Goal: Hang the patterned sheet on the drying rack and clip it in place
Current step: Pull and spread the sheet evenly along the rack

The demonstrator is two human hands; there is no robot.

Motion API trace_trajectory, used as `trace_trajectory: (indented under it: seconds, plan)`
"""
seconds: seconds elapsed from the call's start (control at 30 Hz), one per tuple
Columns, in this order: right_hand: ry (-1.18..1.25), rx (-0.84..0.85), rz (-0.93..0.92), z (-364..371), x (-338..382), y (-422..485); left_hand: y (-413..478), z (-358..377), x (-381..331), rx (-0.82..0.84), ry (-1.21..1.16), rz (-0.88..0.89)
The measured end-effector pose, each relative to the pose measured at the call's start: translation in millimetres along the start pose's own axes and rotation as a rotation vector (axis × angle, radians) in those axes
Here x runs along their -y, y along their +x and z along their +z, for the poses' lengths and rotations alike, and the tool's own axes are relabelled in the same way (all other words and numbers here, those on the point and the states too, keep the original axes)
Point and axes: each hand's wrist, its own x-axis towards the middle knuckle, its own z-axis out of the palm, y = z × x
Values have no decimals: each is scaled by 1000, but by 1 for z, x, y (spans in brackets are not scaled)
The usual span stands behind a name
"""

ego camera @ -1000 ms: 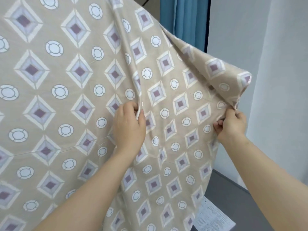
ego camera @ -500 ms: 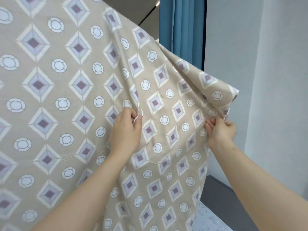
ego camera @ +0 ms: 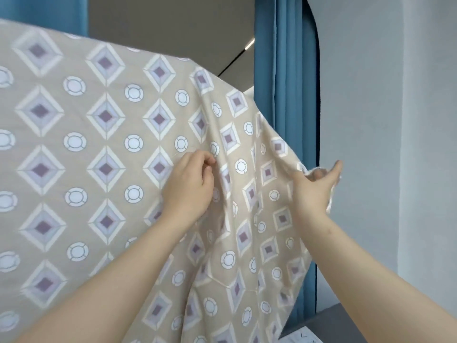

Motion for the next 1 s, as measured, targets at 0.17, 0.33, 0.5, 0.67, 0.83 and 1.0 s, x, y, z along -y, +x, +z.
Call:
trace_trajectory:
  seconds: [0.17,0.33,0.5,0.67,0.83,1.0]
  plan:
    - [-33,400,-156,51,30,-28,37,-20,13,-1,62,93]
    - [-416,380,-326,70,5,-54,27,-17,29,154,73,78]
    - [-431,242,-339,39,-19,-53,-7,3,45,325,-22,21]
    - [-225,190,-71,-3,-22,-41,-41,18,47,312,-166,-47]
    - [-516,815,300,-15,-58,-69,-75,29,53,336,-220,-89]
    - [-598,698,208,-19,-79,-68,-91,29,58,286,-214,-120]
